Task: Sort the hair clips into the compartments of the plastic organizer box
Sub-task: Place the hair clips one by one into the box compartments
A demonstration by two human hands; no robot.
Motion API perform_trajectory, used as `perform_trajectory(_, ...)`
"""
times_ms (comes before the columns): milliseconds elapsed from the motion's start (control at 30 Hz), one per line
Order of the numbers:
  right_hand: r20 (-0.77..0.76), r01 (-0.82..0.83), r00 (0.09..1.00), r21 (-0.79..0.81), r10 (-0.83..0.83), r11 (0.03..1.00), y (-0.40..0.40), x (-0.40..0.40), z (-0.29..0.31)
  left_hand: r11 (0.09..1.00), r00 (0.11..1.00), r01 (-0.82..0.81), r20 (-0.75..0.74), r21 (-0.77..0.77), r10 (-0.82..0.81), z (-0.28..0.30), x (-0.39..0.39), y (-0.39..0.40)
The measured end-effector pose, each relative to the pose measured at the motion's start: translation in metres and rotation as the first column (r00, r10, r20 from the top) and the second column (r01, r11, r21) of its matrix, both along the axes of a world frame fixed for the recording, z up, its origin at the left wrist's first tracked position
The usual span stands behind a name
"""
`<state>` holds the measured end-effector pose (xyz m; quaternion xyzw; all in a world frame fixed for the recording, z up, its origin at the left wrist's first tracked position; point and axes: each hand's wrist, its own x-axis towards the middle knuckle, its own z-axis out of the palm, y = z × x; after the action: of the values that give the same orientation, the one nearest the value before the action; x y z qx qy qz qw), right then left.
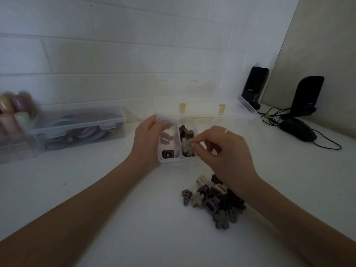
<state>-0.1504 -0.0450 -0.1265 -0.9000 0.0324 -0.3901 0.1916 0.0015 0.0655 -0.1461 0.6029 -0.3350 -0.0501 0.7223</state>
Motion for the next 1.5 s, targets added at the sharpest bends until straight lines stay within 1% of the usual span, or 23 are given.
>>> perform_trajectory(67, -0.076, 0.045, 0.996, -0.126, -0.055, 0.991, 0.002, 0.003, -0.002, 1.000, 1.000, 0.003, -0.002, -0.011, -0.003, 0.000, 0.000, 0.000)
perform_trajectory(167, -0.086, 0.090, 0.988, -0.373, -0.130, 0.923, 0.002, -0.002, 0.001, 1.000, 1.000, -0.001, -0.026, -0.012, 0.001, -0.001, 0.001, 0.000)
perform_trajectory(233, -0.079, 0.092, 0.987, -0.443, -0.141, 0.892, 0.001, -0.005, 0.002, 1.000, 1.000, -0.007, -0.016, 0.005, 0.007, -0.002, 0.004, 0.000)
perform_trajectory(300, -0.077, 0.081, 0.989, -0.426, -0.125, 0.901, -0.002, -0.008, 0.002, 0.999, 0.998, -0.012, 0.067, 0.046, 0.009, -0.005, 0.006, 0.000)
perform_trajectory(333, -0.070, 0.075, 0.991, -0.393, -0.111, 0.917, -0.004, -0.010, 0.002, 0.998, 0.997, -0.023, 0.074, 0.050, 0.019, -0.006, 0.007, 0.000)
perform_trajectory(400, -0.045, 0.041, 0.997, -0.350, -0.061, 0.936, -0.007, -0.014, 0.001, 0.999, 1.000, -0.024, 0.018, 0.026, 0.023, -0.005, 0.006, 0.000)
perform_trajectory(500, -0.069, -0.050, 0.997, -0.378, 0.025, 0.925, -0.008, -0.016, -0.001, 1.000, 1.000, -0.017, 0.021, 0.018, 0.017, -0.004, 0.006, -0.001)
perform_trajectory(533, -0.085, -0.044, 0.996, -0.388, 0.012, 0.921, -0.007, -0.016, -0.001, 1.000, 1.000, -0.019, 0.007, 0.013, 0.019, -0.003, 0.006, 0.000)
perform_trajectory(600, -0.110, 0.022, 0.991, -0.420, -0.075, 0.907, -0.005, -0.014, -0.001, 1.000, 1.000, -0.026, -0.006, 0.011, 0.026, -0.003, 0.006, -0.001)
perform_trajectory(667, -0.118, 0.094, 0.979, -0.465, -0.167, 0.880, -0.005, -0.012, -0.003, 1.000, 1.000, -0.026, 0.004, 0.016, 0.026, -0.004, 0.007, -0.001)
perform_trajectory(733, -0.118, 0.136, 0.968, -0.494, -0.221, 0.859, -0.006, -0.009, -0.006, 0.999, 0.999, -0.024, 0.028, 0.021, 0.023, -0.005, 0.008, 0.000)
perform_trajectory(833, -0.090, 0.148, 0.972, -0.481, -0.216, 0.864, -0.005, -0.008, -0.007, 0.998, 0.997, -0.032, 0.066, 0.047, 0.029, -0.006, 0.008, 0.000)
perform_trajectory(900, -0.045, 0.107, 0.989, -0.436, -0.140, 0.894, -0.004, -0.010, -0.005, 0.998, 0.999, -0.031, 0.047, 0.060, 0.028, -0.006, 0.006, 0.000)
perform_trajectory(967, -0.027, 0.064, 0.996, -0.429, -0.083, 0.901, -0.004, -0.012, -0.005, 0.999, 0.999, -0.023, 0.031, 0.049, 0.021, -0.004, 0.003, 0.001)
perform_trajectory(1067, -0.087, 0.101, 0.983, -0.470, -0.160, 0.877, -0.002, -0.009, -0.008, 0.999, 0.999, -0.025, 0.029, 0.038, 0.023, -0.003, 0.004, -0.001)
perform_trajectory(1133, -0.130, 0.130, 0.967, -0.495, -0.221, 0.859, -0.001, -0.008, -0.010, 0.999, 0.999, -0.037, -0.014, 0.025, 0.037, -0.002, 0.004, -0.001)
perform_trajectory(1200, -0.139, 0.140, 0.960, -0.509, -0.242, 0.850, -0.001, -0.008, -0.011, 0.999, 0.999, -0.040, -0.003, 0.032, 0.040, -0.003, 0.003, -0.001)
perform_trajectory(1233, -0.131, 0.132, 0.965, -0.503, -0.227, 0.854, -0.001, -0.008, -0.011, 0.999, 0.999, -0.038, 0.008, 0.037, 0.038, -0.003, 0.002, -0.001)
perform_trajectory(1267, -0.117, 0.110, 0.975, -0.493, -0.191, 0.863, -0.002, -0.009, -0.010, 0.999, 0.999, -0.038, -0.015, 0.034, 0.039, -0.003, 0.001, -0.001)
perform_trajectory(1333, -0.084, 0.020, 0.994, -0.466, -0.066, 0.885, -0.005, -0.013, -0.005, 0.999, 0.996, -0.041, -0.083, 0.017, 0.042, 0.000, 0.000, -0.001)
perform_trajectory(1367, -0.078, -0.041, 0.997, -0.439, 0.008, 0.897, -0.007, -0.015, -0.001, 0.999, 0.995, -0.041, -0.089, 0.015, 0.043, 0.001, 0.001, -0.001)
perform_trajectory(1433, -0.113, -0.160, 0.985, -0.363, 0.127, 0.918, -0.009, -0.022, 0.007, 0.999, 0.996, -0.041, -0.078, 0.012, 0.041, 0.001, 0.001, 0.000)
perform_trajectory(1500, -0.210, -0.220, 0.965, -0.330, 0.156, 0.918, -0.011, -0.028, 0.012, 0.999, 0.996, -0.042, -0.080, 0.008, 0.042, 0.001, 0.001, 0.000)
